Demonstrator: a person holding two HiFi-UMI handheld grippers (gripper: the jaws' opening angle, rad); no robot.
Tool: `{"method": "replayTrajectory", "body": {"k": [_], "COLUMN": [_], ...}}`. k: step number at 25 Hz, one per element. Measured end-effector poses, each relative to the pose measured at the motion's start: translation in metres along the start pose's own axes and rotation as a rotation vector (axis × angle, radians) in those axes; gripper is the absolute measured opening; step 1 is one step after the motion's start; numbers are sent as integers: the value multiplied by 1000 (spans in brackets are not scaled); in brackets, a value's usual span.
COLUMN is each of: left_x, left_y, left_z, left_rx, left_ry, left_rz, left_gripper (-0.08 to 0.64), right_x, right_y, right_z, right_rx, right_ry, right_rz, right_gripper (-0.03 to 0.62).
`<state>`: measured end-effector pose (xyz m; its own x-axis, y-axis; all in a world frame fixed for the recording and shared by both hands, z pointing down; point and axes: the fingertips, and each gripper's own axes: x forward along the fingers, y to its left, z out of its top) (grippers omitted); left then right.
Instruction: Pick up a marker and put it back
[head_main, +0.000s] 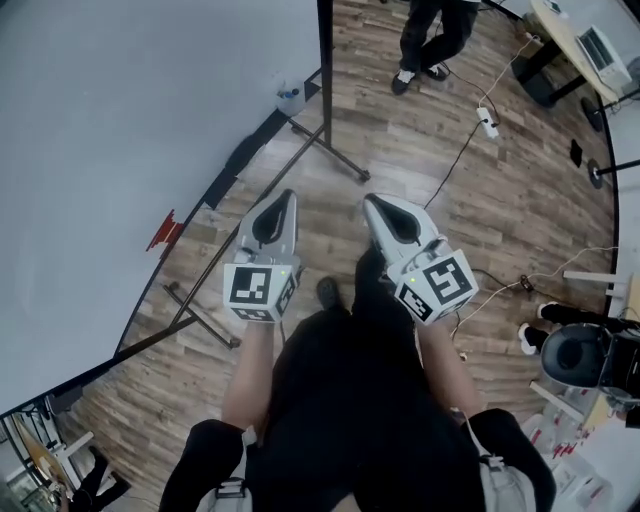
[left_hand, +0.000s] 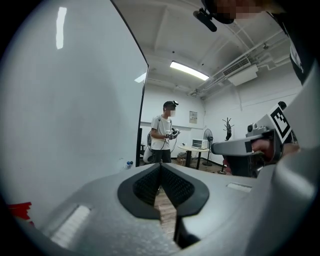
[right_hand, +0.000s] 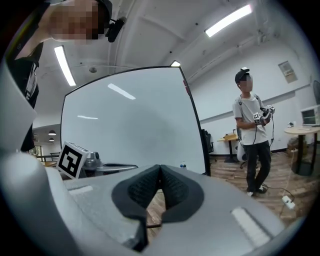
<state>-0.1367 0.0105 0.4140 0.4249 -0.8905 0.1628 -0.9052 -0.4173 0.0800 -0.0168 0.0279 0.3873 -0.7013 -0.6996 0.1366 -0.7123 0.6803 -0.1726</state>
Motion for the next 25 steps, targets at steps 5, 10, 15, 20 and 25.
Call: {"method": "replayTrajectory", "body": {"k": [5,10,15,20,25], "left_x": [-13,-12,-9,-8,-9], "left_y": [-3,-17,-25,-28,-31], "left_z": [7,16,20,19,20], "left_rx": [-6,-17,-23,-25,-22], "left_ry": [-17,-41,-39,-33,-35], "left_rz": [-33,-73,-94,-88,-89], "left_gripper": [11,11,11,11,11], "right_x": [-7,-17,-25,-29,-30], "right_y": [12,9,2,0,0], "right_z": [-3,6,8,7,10], "right_rx": [-6,-34,-38,-39,-51], "right_ry": [-4,-12,-5,-2,-7], "right_rz": [-33,-67,-95,-94,-93], "right_gripper": [2,2,2,2,2]}}
